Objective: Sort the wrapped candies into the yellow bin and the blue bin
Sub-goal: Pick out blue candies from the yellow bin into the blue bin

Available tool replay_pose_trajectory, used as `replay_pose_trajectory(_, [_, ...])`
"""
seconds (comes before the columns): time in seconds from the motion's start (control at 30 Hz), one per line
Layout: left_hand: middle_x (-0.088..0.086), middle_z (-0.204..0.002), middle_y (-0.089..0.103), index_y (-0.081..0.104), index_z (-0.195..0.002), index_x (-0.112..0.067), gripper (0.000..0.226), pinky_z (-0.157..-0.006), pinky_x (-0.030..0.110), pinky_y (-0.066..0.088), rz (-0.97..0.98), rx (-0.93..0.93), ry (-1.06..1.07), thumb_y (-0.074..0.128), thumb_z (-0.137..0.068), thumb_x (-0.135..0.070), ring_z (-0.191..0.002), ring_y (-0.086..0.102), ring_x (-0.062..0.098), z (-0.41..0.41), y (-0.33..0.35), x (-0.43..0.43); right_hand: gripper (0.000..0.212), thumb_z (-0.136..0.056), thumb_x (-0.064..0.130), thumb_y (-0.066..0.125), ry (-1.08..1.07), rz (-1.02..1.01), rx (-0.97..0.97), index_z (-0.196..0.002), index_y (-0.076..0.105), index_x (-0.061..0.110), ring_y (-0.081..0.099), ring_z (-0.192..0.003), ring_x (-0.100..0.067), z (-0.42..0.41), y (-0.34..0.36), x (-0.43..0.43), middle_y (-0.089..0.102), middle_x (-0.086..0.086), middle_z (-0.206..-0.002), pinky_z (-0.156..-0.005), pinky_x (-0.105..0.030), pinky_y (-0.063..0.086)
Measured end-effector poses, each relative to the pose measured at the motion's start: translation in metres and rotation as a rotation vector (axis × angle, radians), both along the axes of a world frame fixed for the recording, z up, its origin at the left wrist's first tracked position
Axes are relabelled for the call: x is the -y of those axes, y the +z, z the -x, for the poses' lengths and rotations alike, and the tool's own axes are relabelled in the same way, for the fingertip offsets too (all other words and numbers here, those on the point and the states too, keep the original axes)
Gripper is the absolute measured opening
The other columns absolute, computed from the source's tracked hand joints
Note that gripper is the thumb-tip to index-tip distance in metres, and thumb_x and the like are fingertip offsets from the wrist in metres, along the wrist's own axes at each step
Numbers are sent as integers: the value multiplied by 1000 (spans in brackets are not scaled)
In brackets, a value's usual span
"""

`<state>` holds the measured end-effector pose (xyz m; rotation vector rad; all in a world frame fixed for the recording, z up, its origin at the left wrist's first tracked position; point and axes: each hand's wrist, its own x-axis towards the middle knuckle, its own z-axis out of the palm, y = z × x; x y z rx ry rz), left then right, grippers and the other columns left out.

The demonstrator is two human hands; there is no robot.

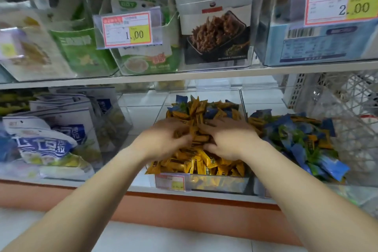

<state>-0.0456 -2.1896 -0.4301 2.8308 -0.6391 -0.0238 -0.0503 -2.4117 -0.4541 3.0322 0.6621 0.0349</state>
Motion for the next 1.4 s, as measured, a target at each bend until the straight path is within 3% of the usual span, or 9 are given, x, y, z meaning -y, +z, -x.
replay_pose_trajectory(0.17, [0, -140, 55, 50, -139, -28, 45, -100, 33, 42, 179, 152, 152, 59, -96, -37, -127, 52, 21, -59, 18, 8, 61, -95, 61, 40, -26, 6, 57, -150, 34, 36, 40, -136, -31, 11, 0, -1, 39, 1, -154, -97, -45, 44])
replay_pose_trajectory(0.33, [7, -152, 44, 31, -153, -31, 73, -107, 44, 40, -105, 80, 147, 67, -91, -38, -134, 47, 31, -100, 18, 17, 62, -95, 60, 41, -16, -31, 138, -150, 32, 33, 38, -136, -27, 21, -7, 3, 41, 1, -150, -99, -43, 42])
replay_pose_trajectory(0.57, [-2, -104, 63, 67, -96, -28, 9, -75, 32, 48, 72, 112, 109, 70, -87, -28, -94, 61, 20, -99, 11, 8, 65, -93, 63, 40, 12, -67, 113, -151, 29, 35, 37, -139, -27, 20, -4, 9, 39, 1, -153, -100, -44, 45])
replay_pose_trajectory(0.73, [-4, -92, 65, 68, -88, -33, 11, -73, 31, 51, 555, 288, 242, 73, -85, -24, -86, 62, 16, -56, 36, -1, 57, -94, 50, 51, -57, -553, 181, -147, 38, 33, 44, -133, -18, 39, 7, 8, 44, 7, -147, -97, -34, 47])
replay_pose_trajectory(0.9, [3, -94, 71, 65, -100, -26, 14, -65, 29, 60, 1204, -187, 203, 70, -91, -16, -81, 73, 19, 27, 35, 38, 62, -97, 47, 52, -226, -1207, 39, -152, 26, 37, 47, -131, -14, 60, 23, -3, 46, 7, -145, -103, -39, 46])
replay_pose_trajectory(1.0, [4, -97, 75, 63, -110, -19, 17, -67, 28, 59, 1316, -327, 198, 68, -93, -19, -88, 74, 22, 57, 30, 69, 31, -103, 39, 47, -224, -1456, -126, -131, 41, 49, 66, -93, -3, 77, 28, -7, 59, 7, -126, -64, -23, 57])
replay_pose_trajectory(1.07, [4, -96, 76, 62, -113, -18, 22, -65, 28, 58, 1292, -382, 187, 69, -93, -23, -85, 75, 22, 66, 28, 86, 21, -103, 36, 48, -241, -1493, -96, -121, 45, 46, 68, -67, -1, 85, 26, 3, 63, 12, -107, -52, -18, 52])
replay_pose_trajectory(1.23, [-3, -98, 75, 67, -113, -23, 31, -60, 22, 53, 911, -431, 177, 66, -92, -46, -77, 73, 11, 62, 26, 107, 25, -99, 22, 60, -344, -1549, -184, -123, 60, 14, 73, -70, -17, 94, 23, 51, 69, -6, -108, -60, -29, 60])
replay_pose_trajectory(1.4, [-18, -93, 69, 65, -95, -37, 4, -75, 30, 55, 510, 100, 113, 64, -91, -38, -88, 64, 0, 19, 19, 100, 34, -95, 28, 64, -293, -929, 328, -128, 58, 26, 59, -95, -12, 77, 22, 109, 61, 10, -111, -80, -28, 44])
